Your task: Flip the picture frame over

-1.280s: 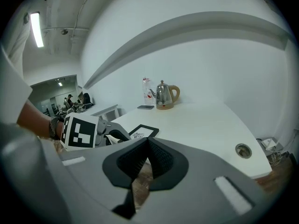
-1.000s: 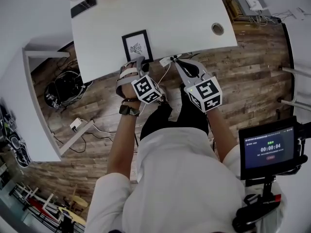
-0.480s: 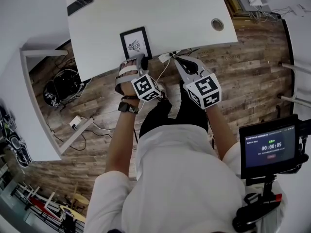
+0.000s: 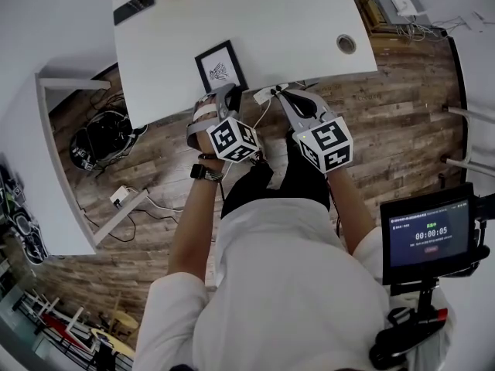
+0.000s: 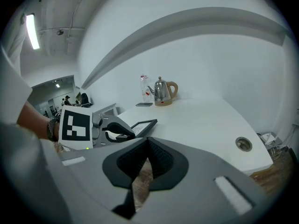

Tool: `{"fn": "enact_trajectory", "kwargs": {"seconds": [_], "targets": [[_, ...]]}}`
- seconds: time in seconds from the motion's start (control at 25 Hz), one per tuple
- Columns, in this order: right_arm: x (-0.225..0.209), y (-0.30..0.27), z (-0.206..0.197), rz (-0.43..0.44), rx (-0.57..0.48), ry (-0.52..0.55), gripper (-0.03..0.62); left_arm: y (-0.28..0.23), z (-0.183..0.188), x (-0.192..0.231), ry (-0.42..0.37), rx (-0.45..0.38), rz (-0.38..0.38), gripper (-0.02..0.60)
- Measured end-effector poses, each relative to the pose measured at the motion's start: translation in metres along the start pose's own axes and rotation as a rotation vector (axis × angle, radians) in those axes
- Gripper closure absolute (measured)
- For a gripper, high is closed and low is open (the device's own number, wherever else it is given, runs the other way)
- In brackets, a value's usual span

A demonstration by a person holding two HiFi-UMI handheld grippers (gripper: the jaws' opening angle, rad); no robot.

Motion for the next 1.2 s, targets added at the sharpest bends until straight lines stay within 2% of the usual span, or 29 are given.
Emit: {"fn": "enact_trajectory", "kwargs": {"seconds": [0.24,0.44,0.56,0.96,1.2], "targets": [[-0.004,-0.002,0.006,-0.009,-0.018,-0.012,0.592,0.003,0.004,0.018,0.167,-0.067,0.012,0.489],[-0.007,-0.005,0.015,-0.011,-0.034,-0.005,0.592,0.008,0.001,0.034,0.406,-0.147,0.032,0.489],[-0.007,-0.007,0.018,-0.008,-0.037,0.0,0.592,0.014,-0.004,0.039,0.524,-0.192,0.053,0.489],[-0.002,-0.013,0.022,0.017,-0.028,0.019,0.592,0.031,-0.022,0.04,0.795,-0.311,0.105,0.494],[0.003,-0.016,0.022,0.035,-0.017,0.037,0.592,0.036,-0.037,0.034,1.003,-0.429,0.094,0.494]]}}
Point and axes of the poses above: the fingertips, and each gripper's own axes: y backward along the fingers, x to its left, z out of its top, the point moved 8 cm from there along y, backward along the fingers, and after that the axes turned 10 degrees about -y, right-handed, at the moved point
